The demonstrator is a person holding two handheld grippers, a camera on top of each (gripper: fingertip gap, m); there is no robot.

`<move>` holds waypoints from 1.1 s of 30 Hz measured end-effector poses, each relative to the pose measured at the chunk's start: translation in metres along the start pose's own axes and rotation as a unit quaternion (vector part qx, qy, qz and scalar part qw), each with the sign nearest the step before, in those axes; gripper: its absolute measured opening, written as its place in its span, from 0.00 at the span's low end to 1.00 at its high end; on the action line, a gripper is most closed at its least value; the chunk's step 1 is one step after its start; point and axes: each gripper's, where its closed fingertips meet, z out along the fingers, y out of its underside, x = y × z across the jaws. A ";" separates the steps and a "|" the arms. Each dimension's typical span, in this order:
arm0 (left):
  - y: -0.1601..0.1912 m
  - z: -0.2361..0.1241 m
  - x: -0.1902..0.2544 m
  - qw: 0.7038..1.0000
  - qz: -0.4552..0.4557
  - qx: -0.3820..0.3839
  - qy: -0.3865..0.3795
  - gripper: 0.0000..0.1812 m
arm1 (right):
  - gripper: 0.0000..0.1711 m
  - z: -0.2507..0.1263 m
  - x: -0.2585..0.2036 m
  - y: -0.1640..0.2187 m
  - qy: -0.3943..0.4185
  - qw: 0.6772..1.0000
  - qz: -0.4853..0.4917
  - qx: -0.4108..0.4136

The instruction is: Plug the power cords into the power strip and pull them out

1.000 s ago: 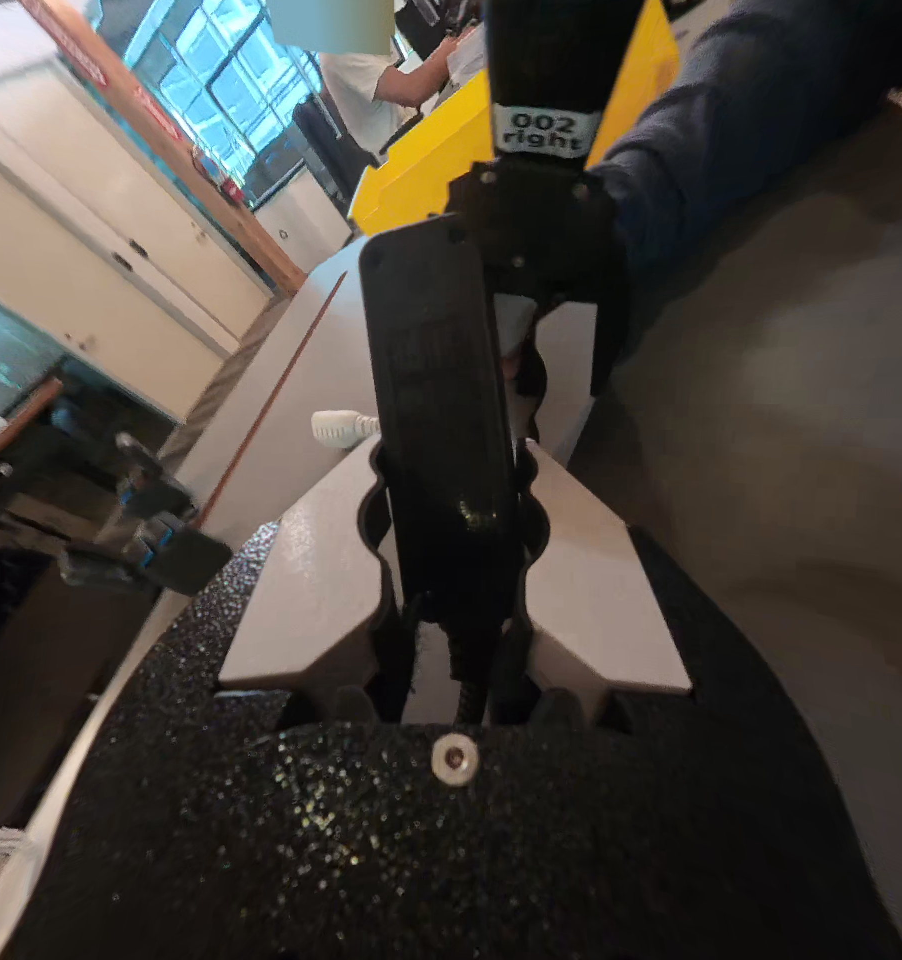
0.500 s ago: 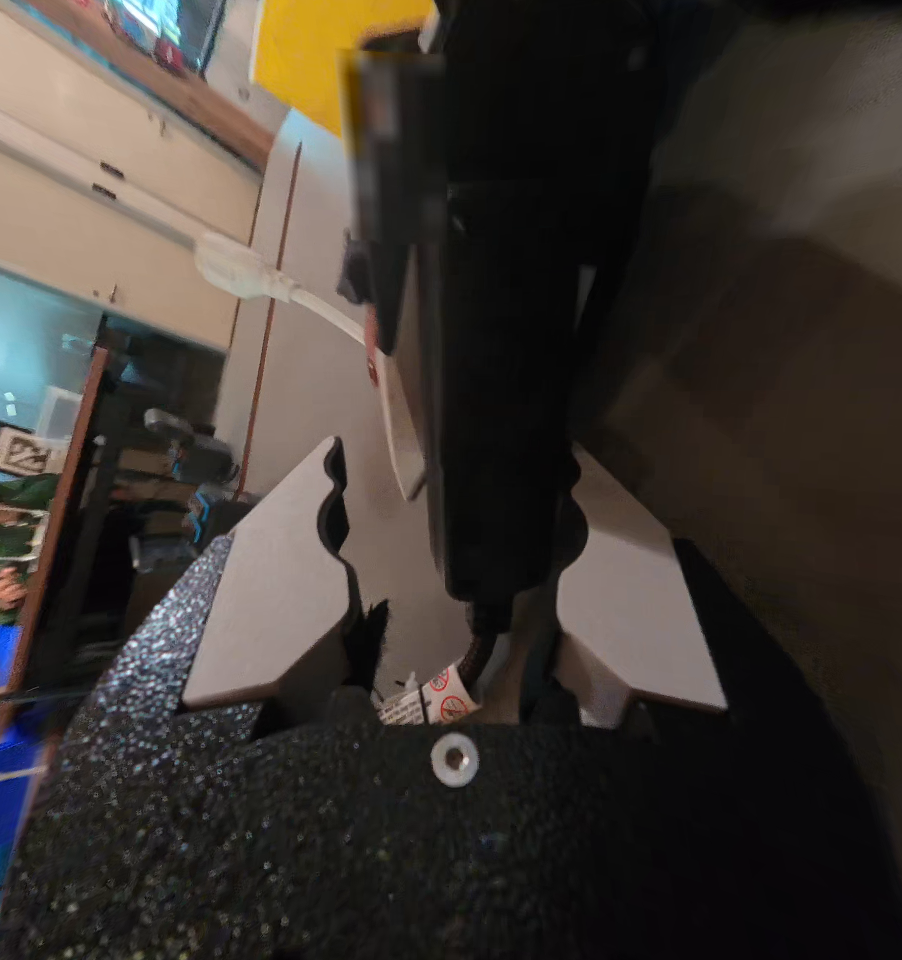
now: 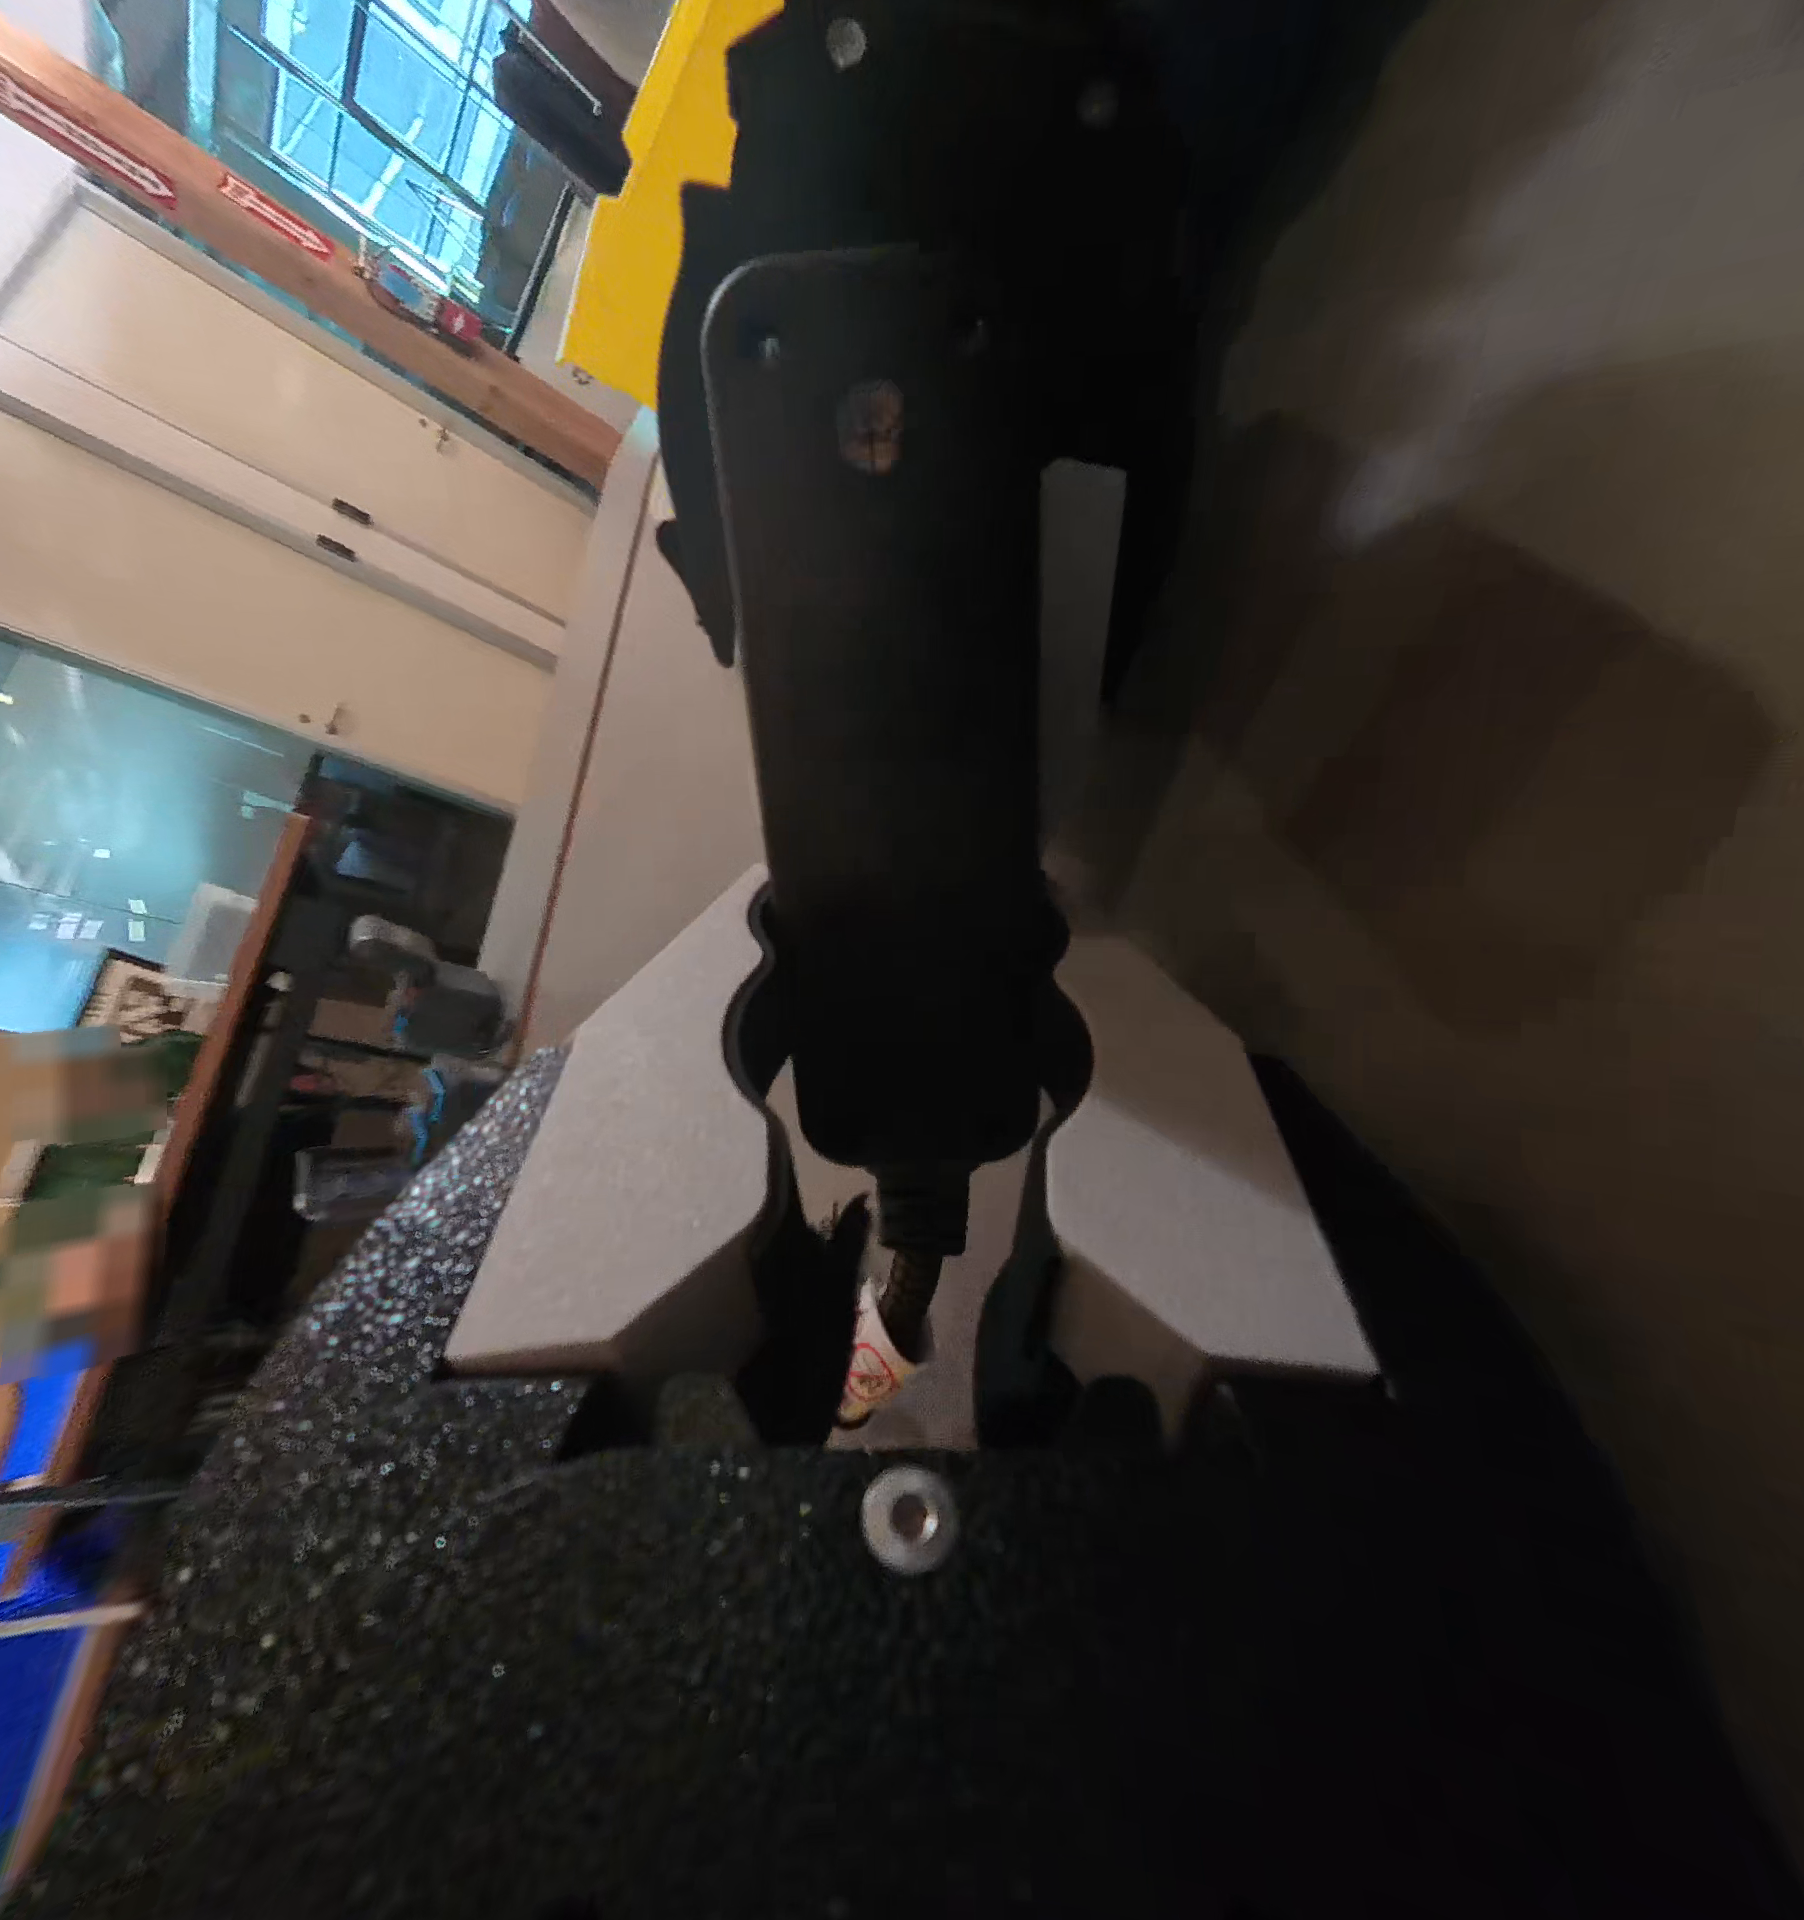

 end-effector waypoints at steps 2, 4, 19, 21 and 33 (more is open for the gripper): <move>-0.003 -0.001 0.003 0.999 -0.026 0.012 0.016 0.23 | 0.13 -0.003 -0.004 -0.003 -0.017 0.999 0.024 0.014; -0.005 -0.001 0.007 0.998 -0.055 0.024 0.033 0.24 | 0.13 -0.007 -0.008 -0.005 -0.029 0.998 0.041 0.026; -0.011 -0.003 0.015 0.973 -0.204 0.050 0.090 0.24 | 0.13 -0.019 -0.018 -0.009 -0.080 0.987 0.129 0.053; -0.011 -0.004 0.015 0.974 -0.204 0.047 0.089 0.24 | 0.13 -0.020 -0.018 -0.009 -0.083 0.986 0.132 0.055; -0.003 -0.009 0.008 0.968 -0.226 0.058 0.092 0.21 | 0.13 -0.033 -0.015 0.015 -0.085 0.985 0.149 0.025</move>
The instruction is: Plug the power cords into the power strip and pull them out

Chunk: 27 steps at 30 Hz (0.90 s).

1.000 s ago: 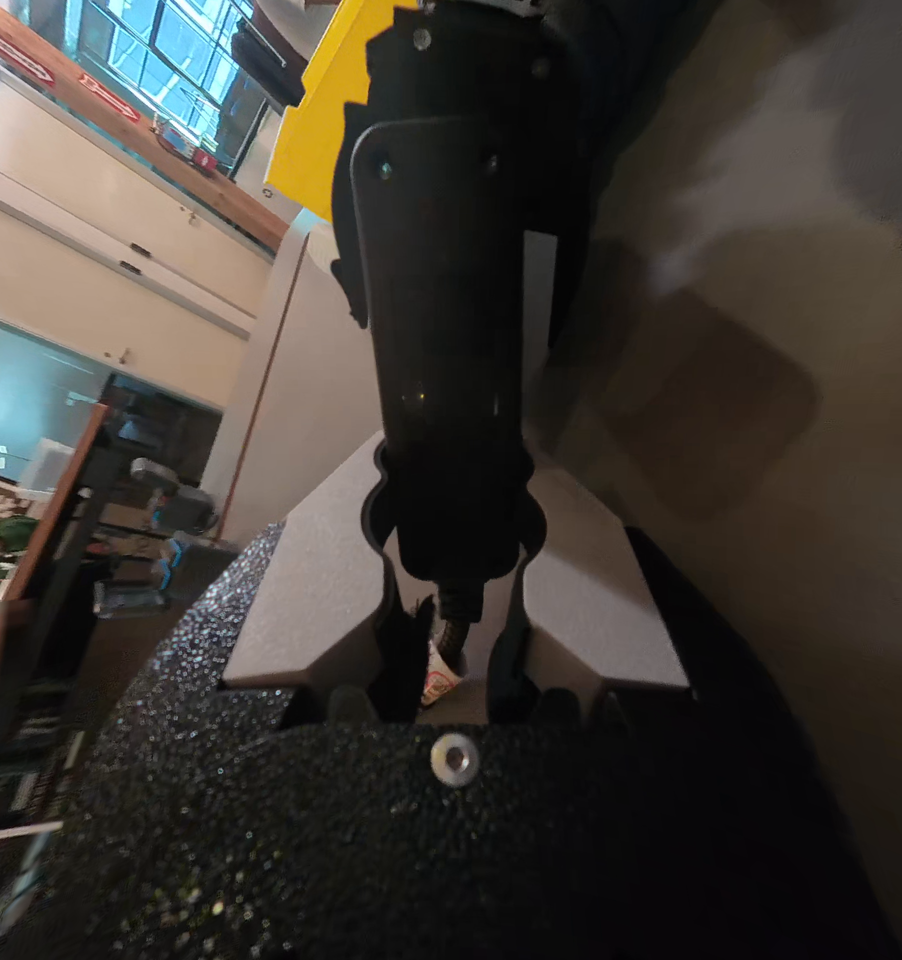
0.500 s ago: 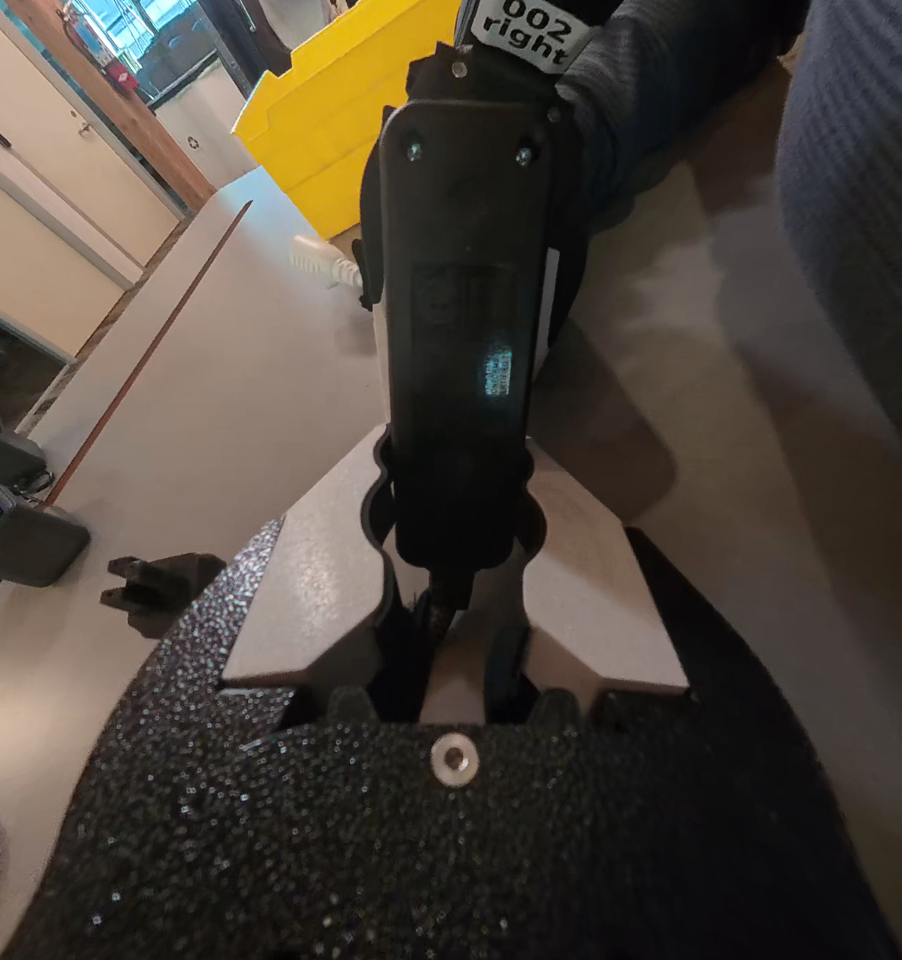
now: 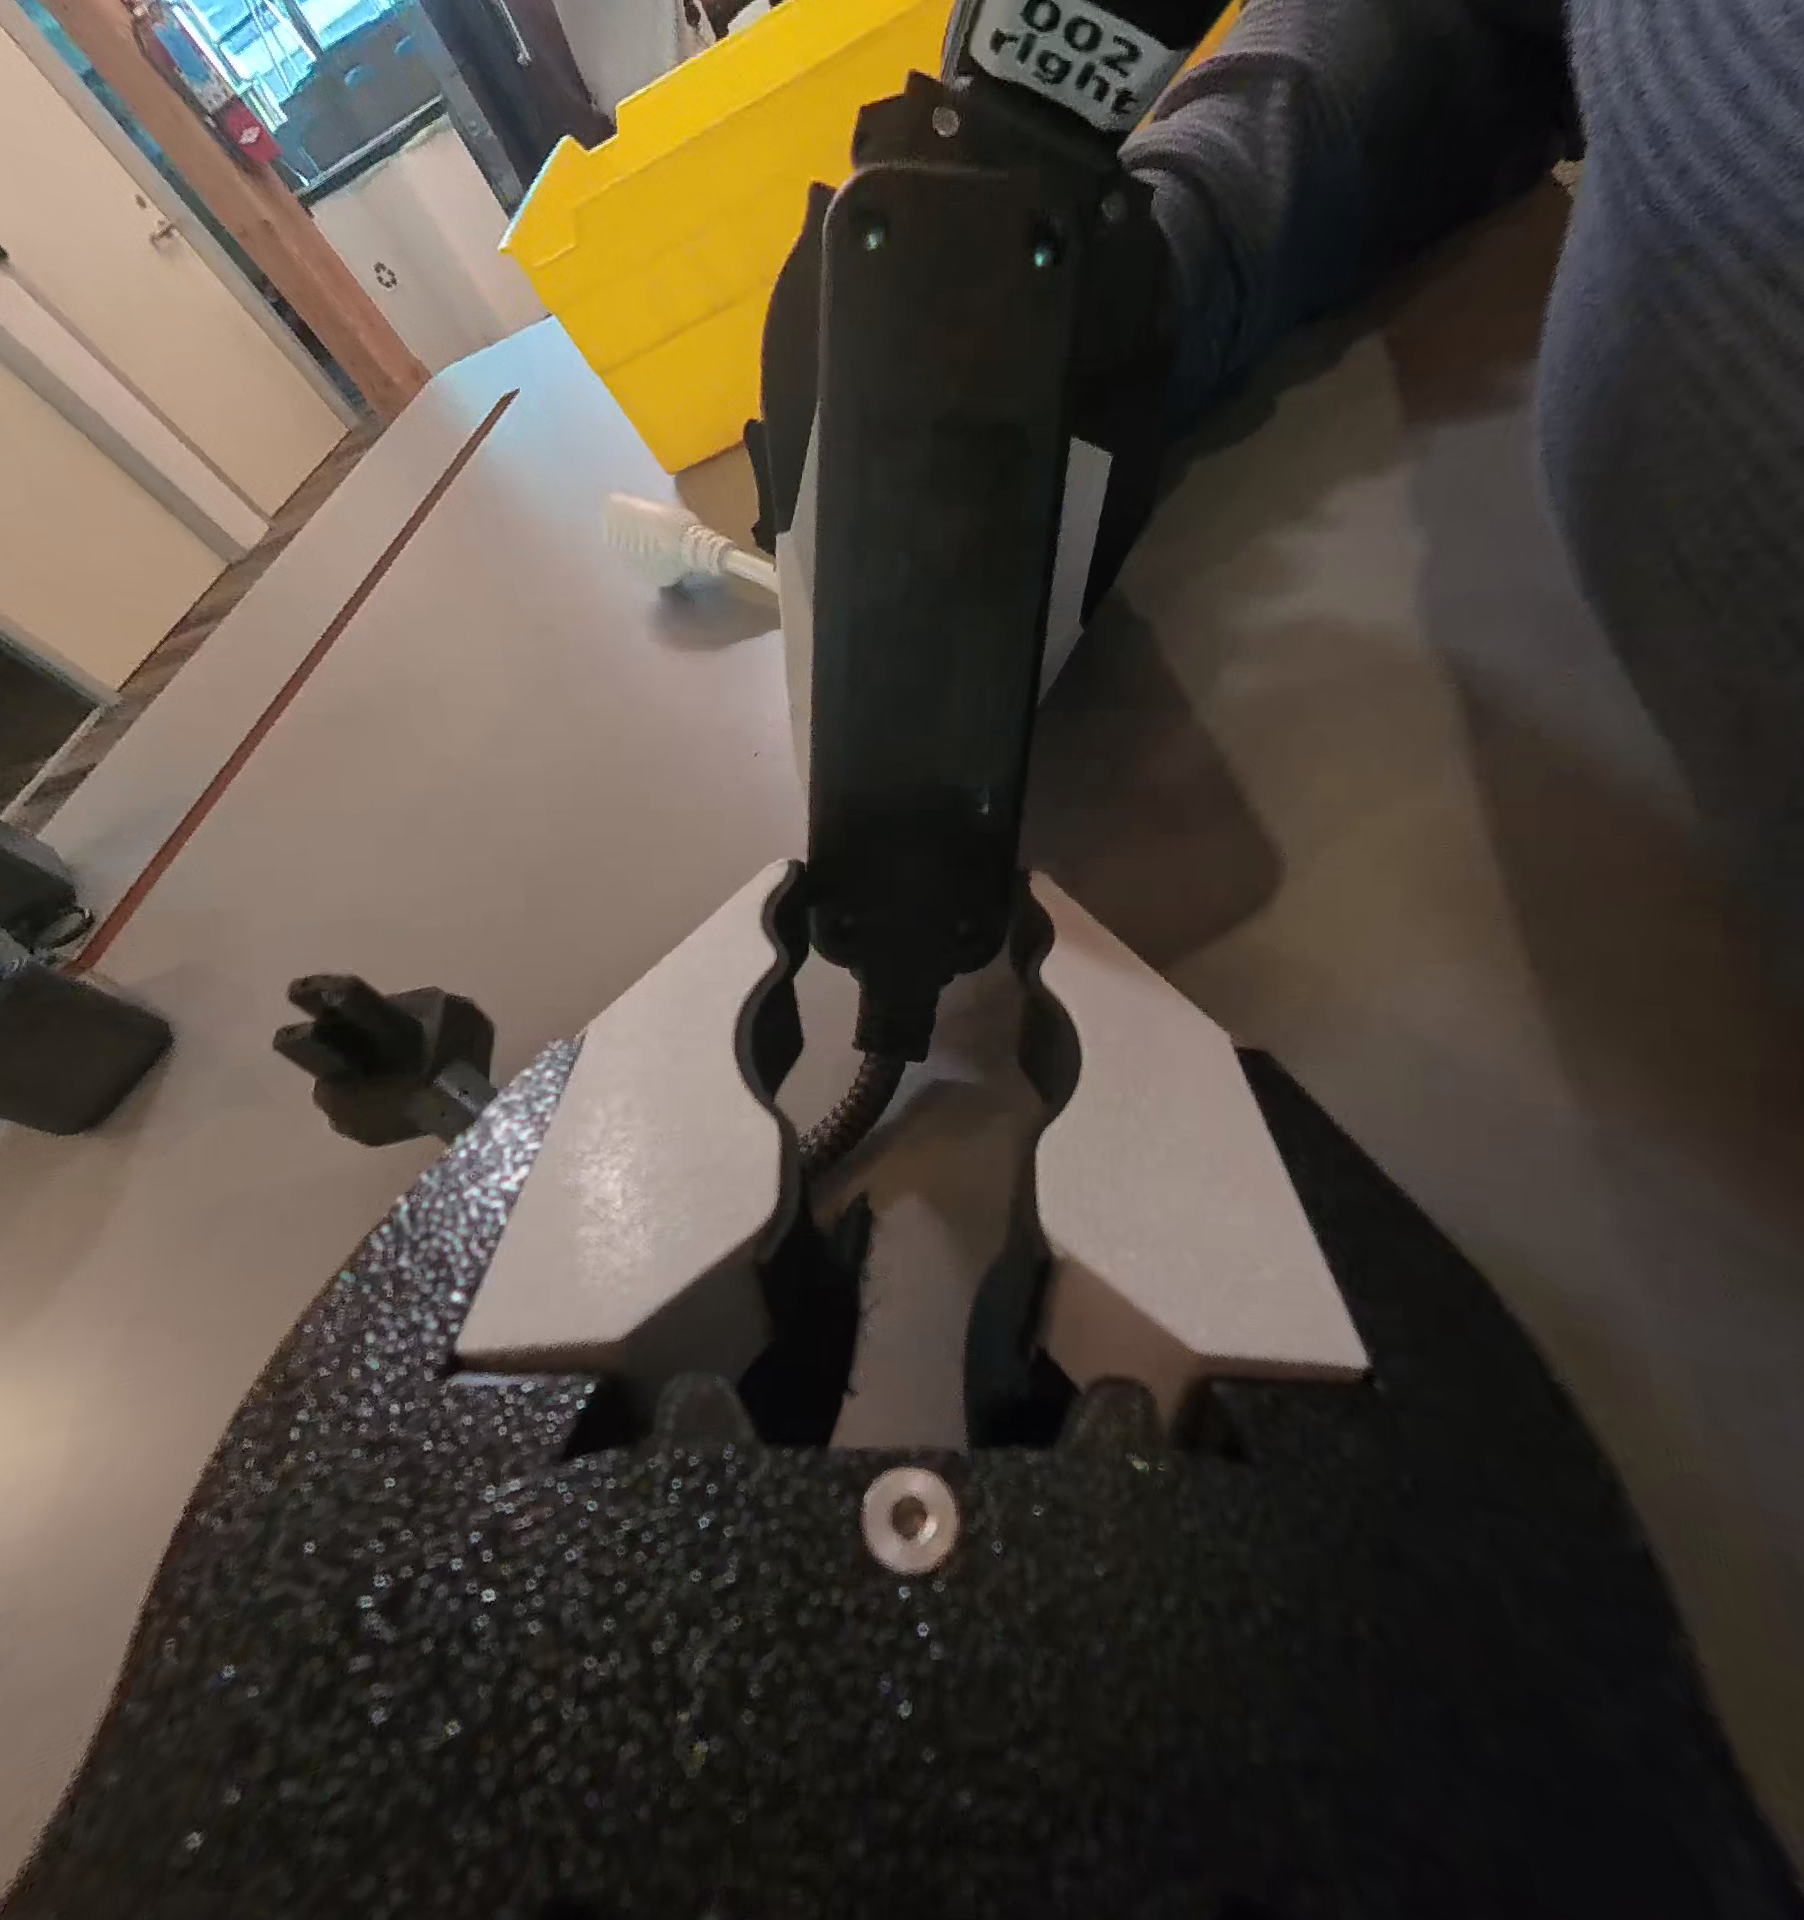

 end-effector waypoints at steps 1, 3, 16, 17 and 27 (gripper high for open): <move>-0.001 0.000 -0.001 1.000 0.002 0.003 -0.001 0.21 | 0.13 0.001 0.001 0.000 0.003 1.000 0.003 -0.002; -0.003 -0.002 -0.004 1.000 0.012 0.012 -0.012 0.21 | 0.13 0.002 0.005 -0.001 0.017 1.000 0.002 -0.005; -0.021 0.039 -0.003 0.990 0.108 -0.083 -0.032 0.30 | 0.14 0.010 0.006 -0.005 0.042 0.997 -0.058 0.000; -0.018 0.042 -0.003 0.988 0.111 -0.100 -0.033 0.30 | 0.14 0.010 0.006 -0.005 0.043 0.997 -0.061 -0.001; -0.020 0.017 0.000 0.990 0.130 0.001 -0.047 0.25 | 0.14 0.020 0.003 -0.022 0.039 0.998 -0.047 0.011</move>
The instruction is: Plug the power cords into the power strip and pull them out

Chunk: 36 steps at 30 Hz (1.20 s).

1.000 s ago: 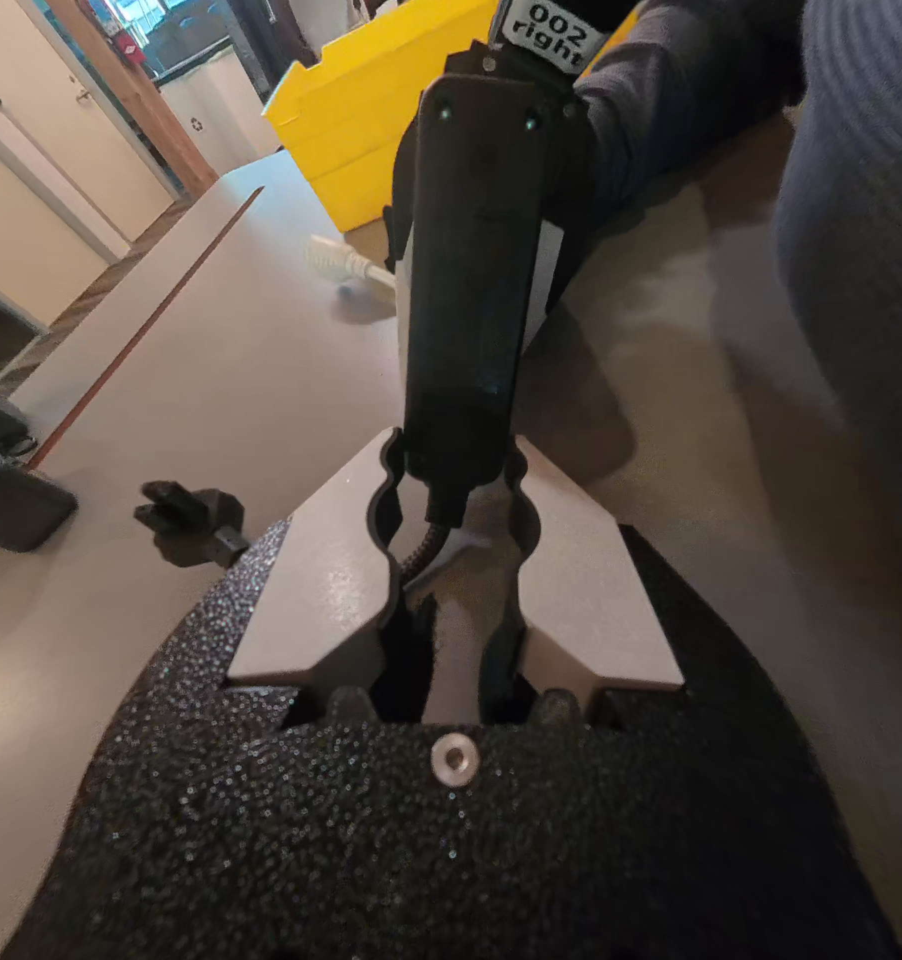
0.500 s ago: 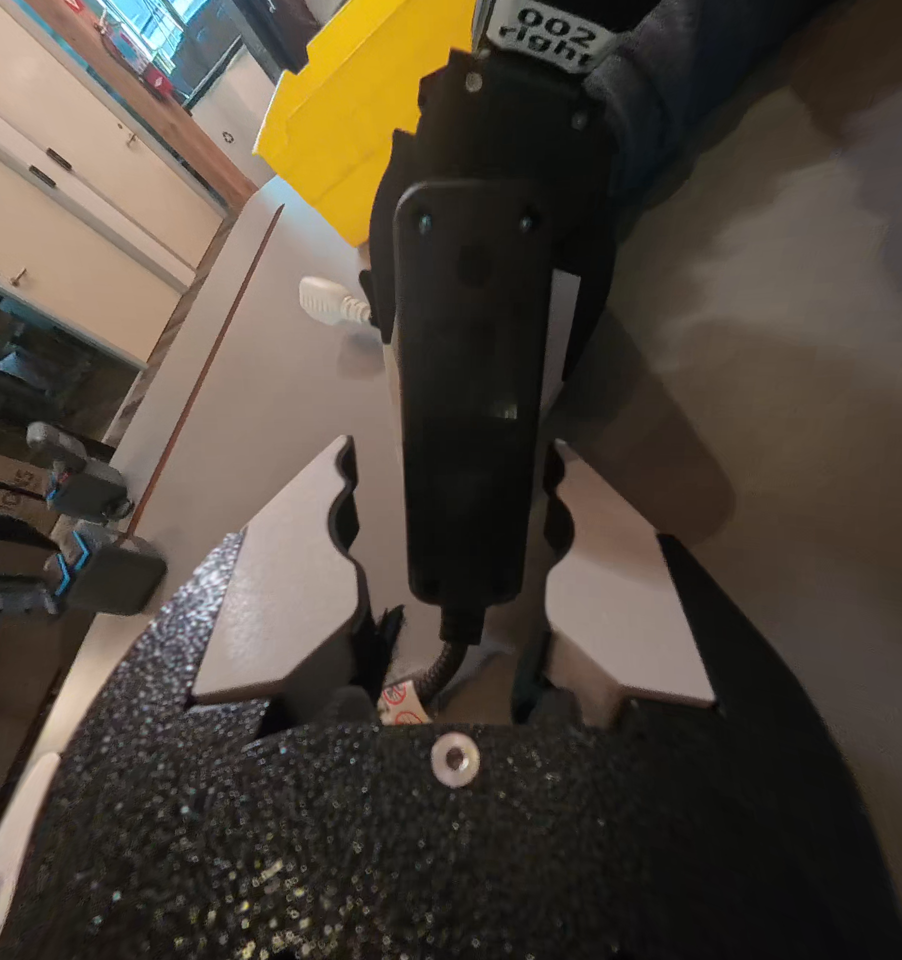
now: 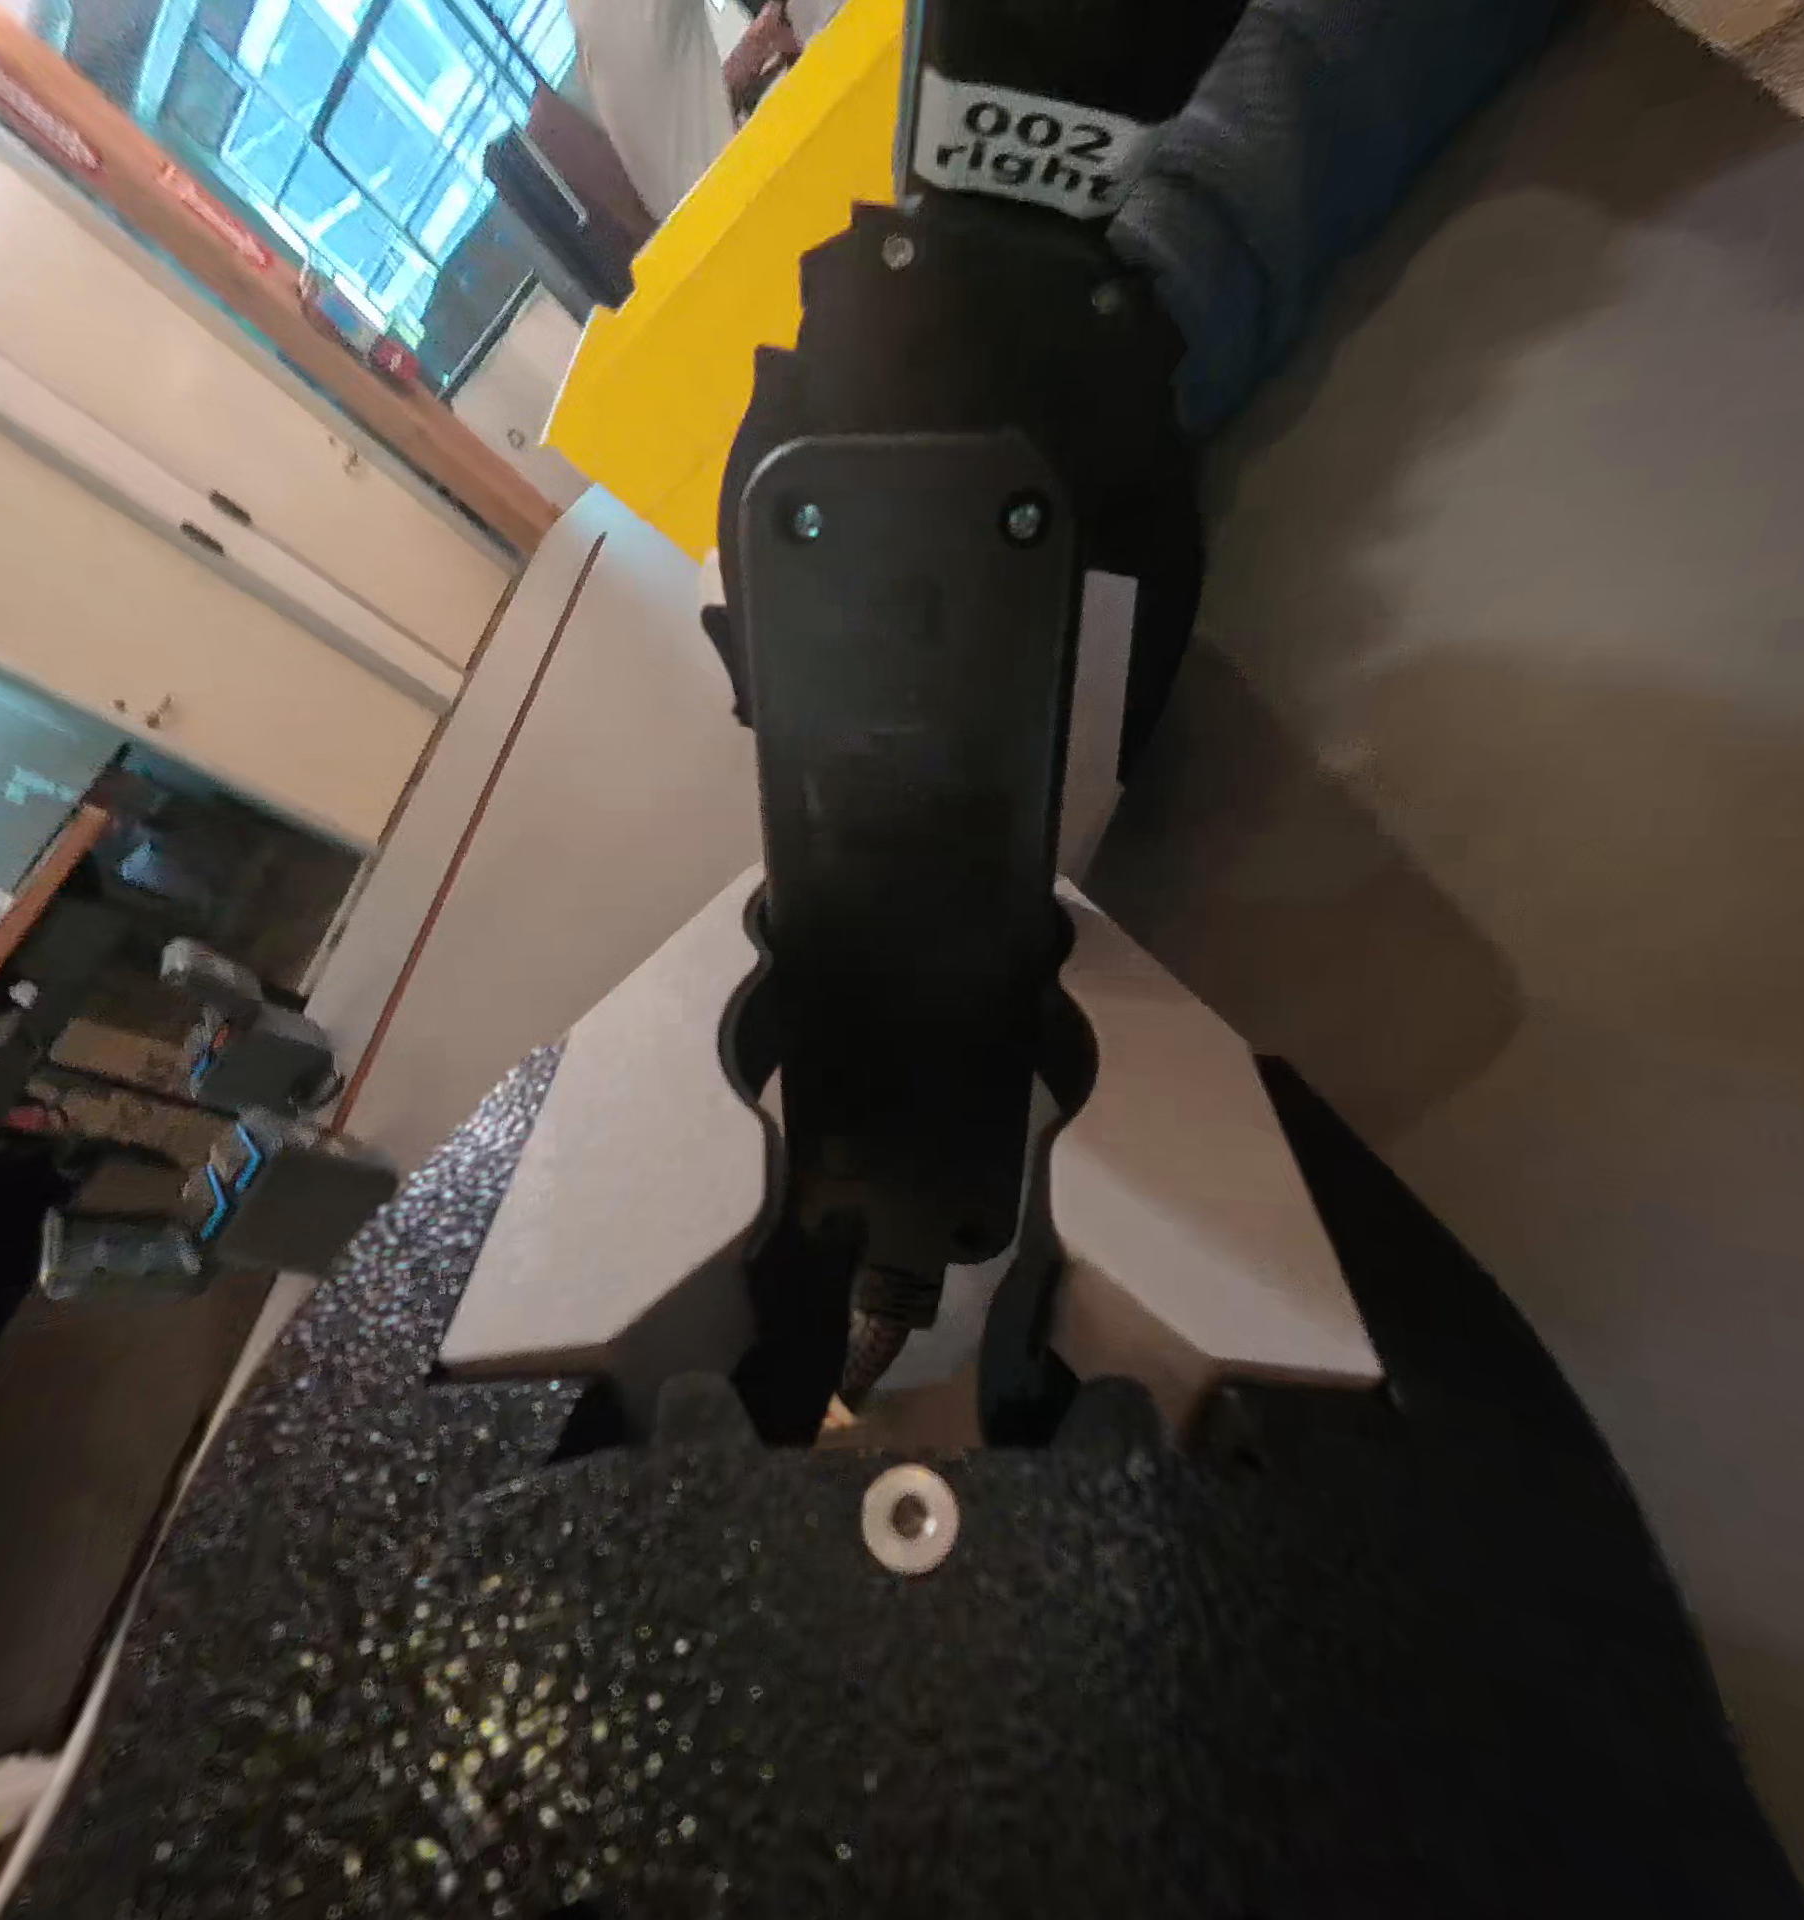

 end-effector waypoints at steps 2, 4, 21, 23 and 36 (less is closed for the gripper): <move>0.006 -0.001 0.003 1.000 0.009 -0.021 -0.012 0.25 | 0.13 0.002 -0.002 0.003 -0.002 1.000 -0.011 -0.006; 0.010 -0.005 0.006 0.999 0.016 -0.036 -0.027 0.24 | 0.13 0.002 -0.004 0.001 -0.001 1.000 -0.030 -0.004; 0.005 -0.011 0.012 0.995 -0.051 -0.049 -0.075 0.25 | 0.14 -0.008 -0.010 -0.007 -0.039 0.998 -0.026 0.049; 0.005 -0.011 0.011 0.995 -0.057 -0.047 -0.072 0.25 | 0.14 -0.010 -0.010 -0.007 -0.040 0.998 -0.027 0.050; 0.003 -0.011 0.014 0.995 -0.066 -0.039 -0.061 0.24 | 0.14 -0.020 -0.012 -0.008 -0.051 0.997 -0.005 0.062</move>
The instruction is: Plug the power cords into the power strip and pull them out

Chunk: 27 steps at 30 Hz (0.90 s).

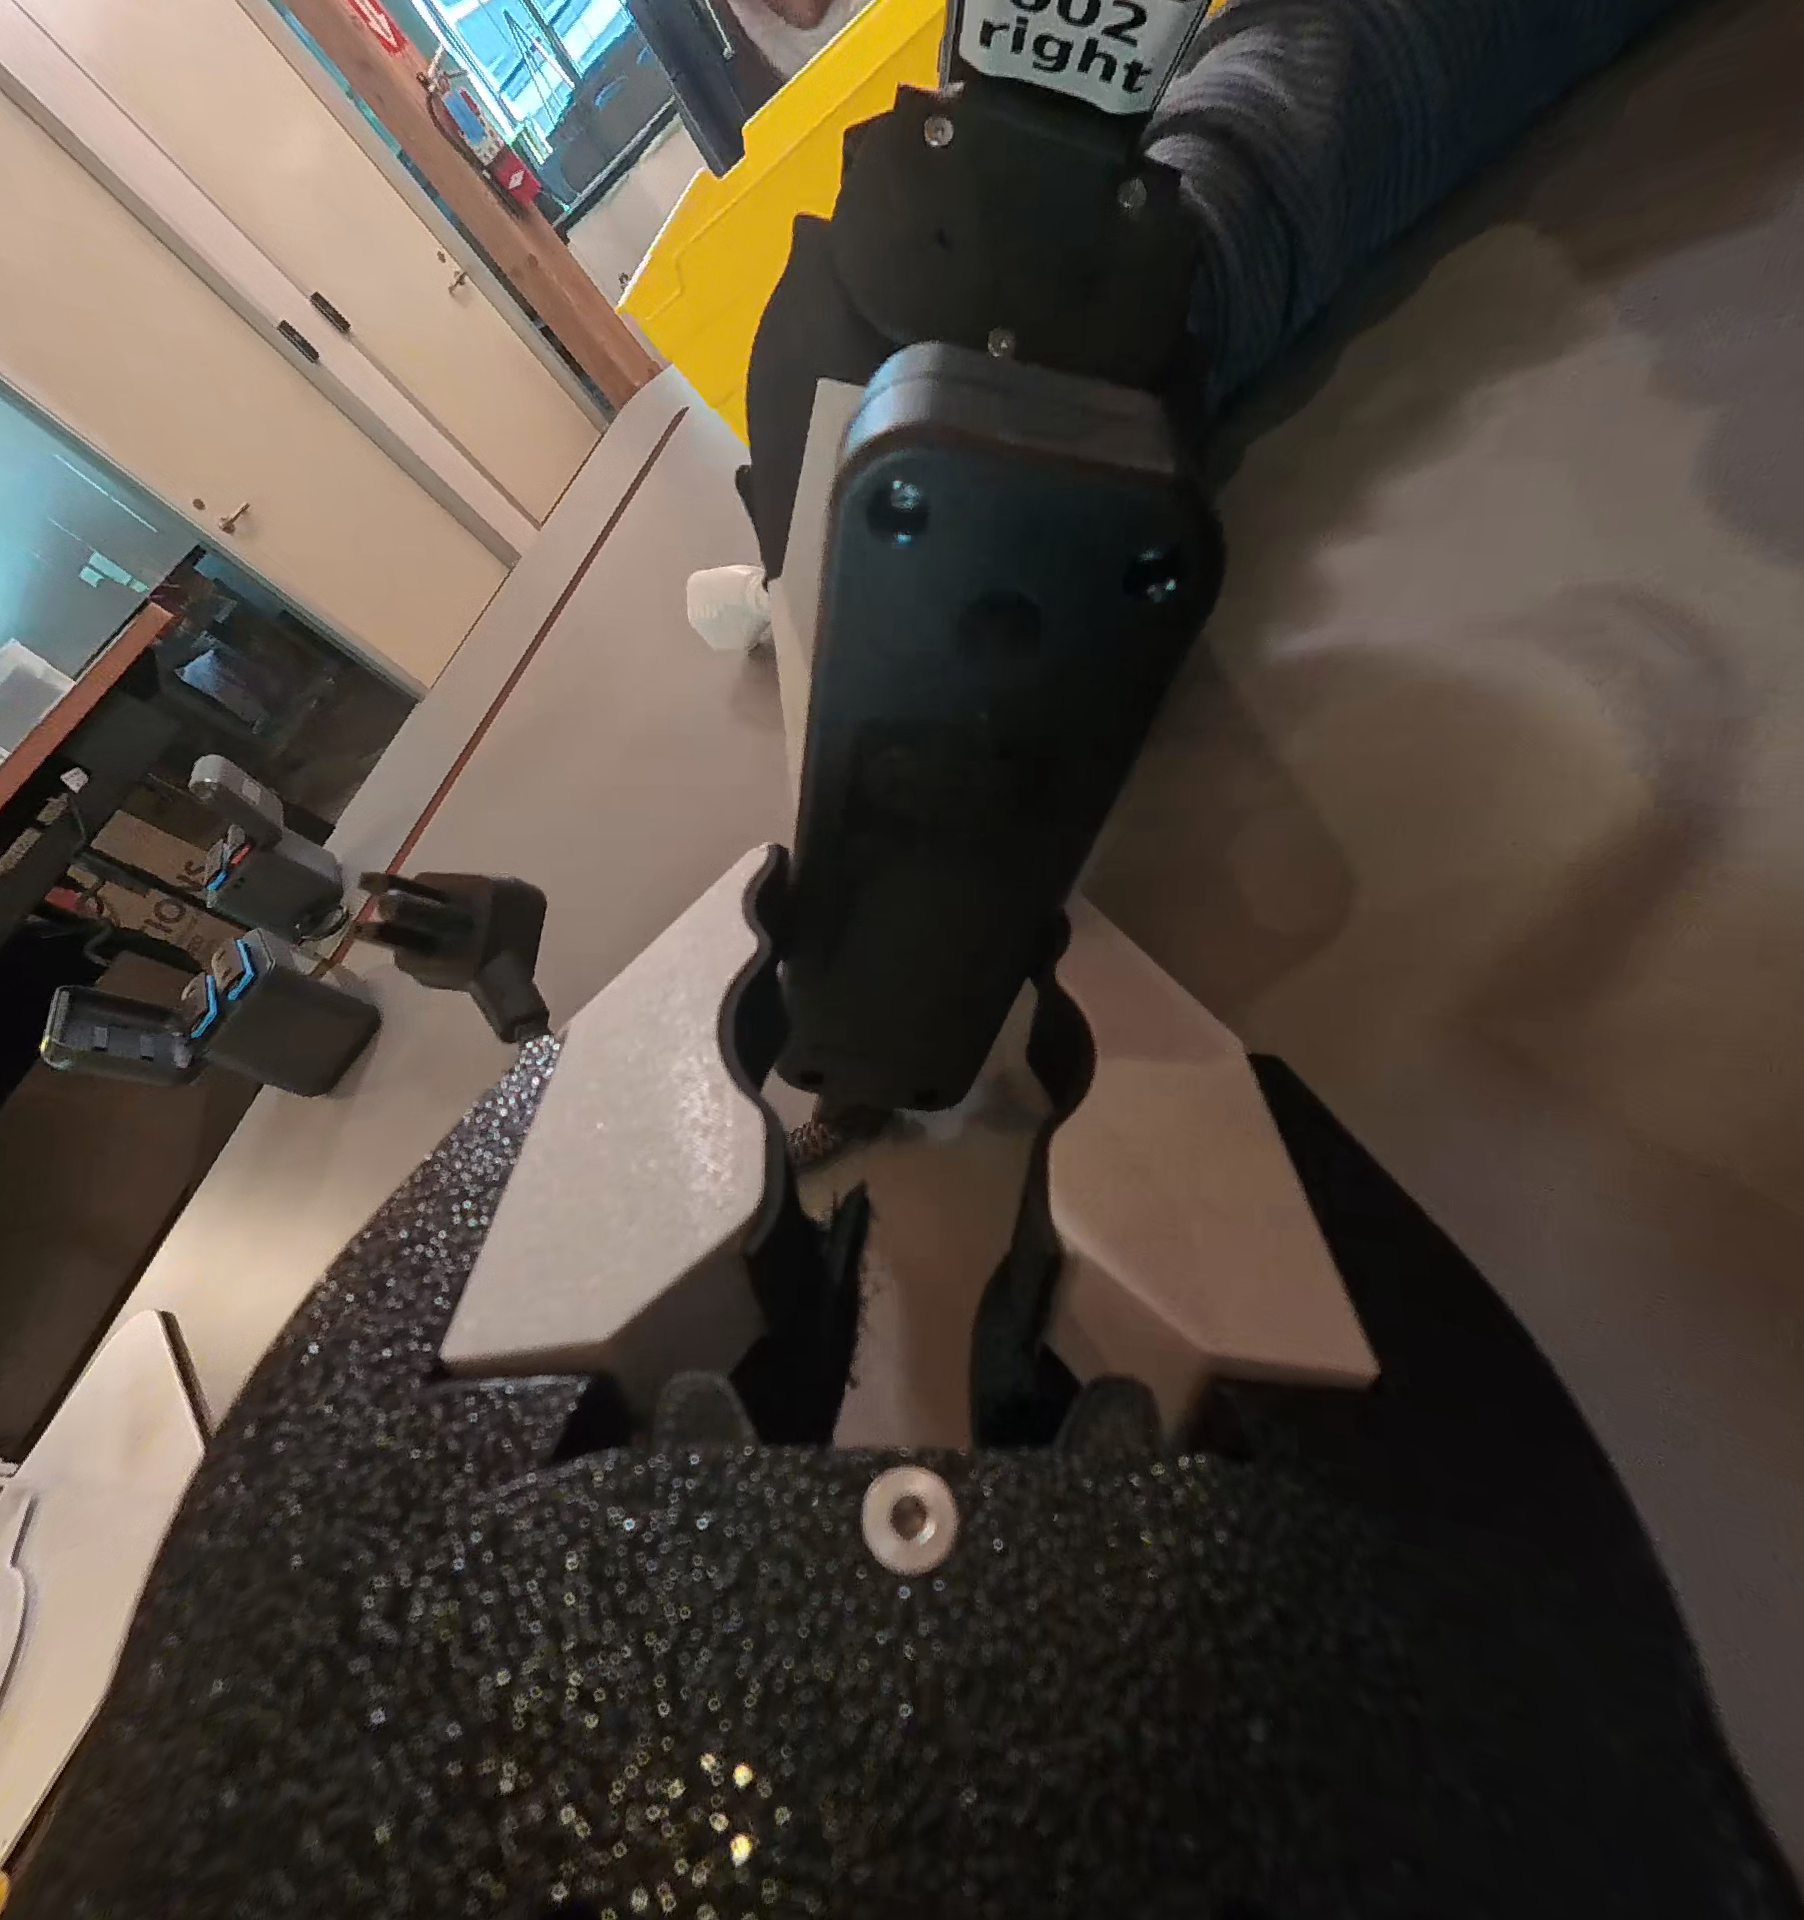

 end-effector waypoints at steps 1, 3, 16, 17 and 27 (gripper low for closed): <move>0.000 0.000 0.000 1.000 -0.001 0.000 0.001 0.24 | 0.14 -0.001 0.000 -0.001 0.000 1.000 0.001 0.001; 0.000 -0.001 0.001 1.000 0.004 -0.001 0.001 0.25 | 0.14 -0.001 -0.001 -0.001 0.001 1.000 0.001 0.001; 0.003 0.012 -0.007 0.999 0.034 -0.006 -0.027 0.43 | 0.14 0.005 0.001 -0.001 0.037 0.998 -0.052 -0.025; 0.002 0.014 -0.006 0.999 0.041 -0.006 -0.023 0.42 | 0.14 0.005 0.000 0.000 0.038 0.997 -0.059 -0.027; 0.005 0.021 0.002 0.997 0.073 -0.020 -0.003 0.26 | 0.14 0.005 -0.002 0.008 0.030 0.997 -0.060 -0.031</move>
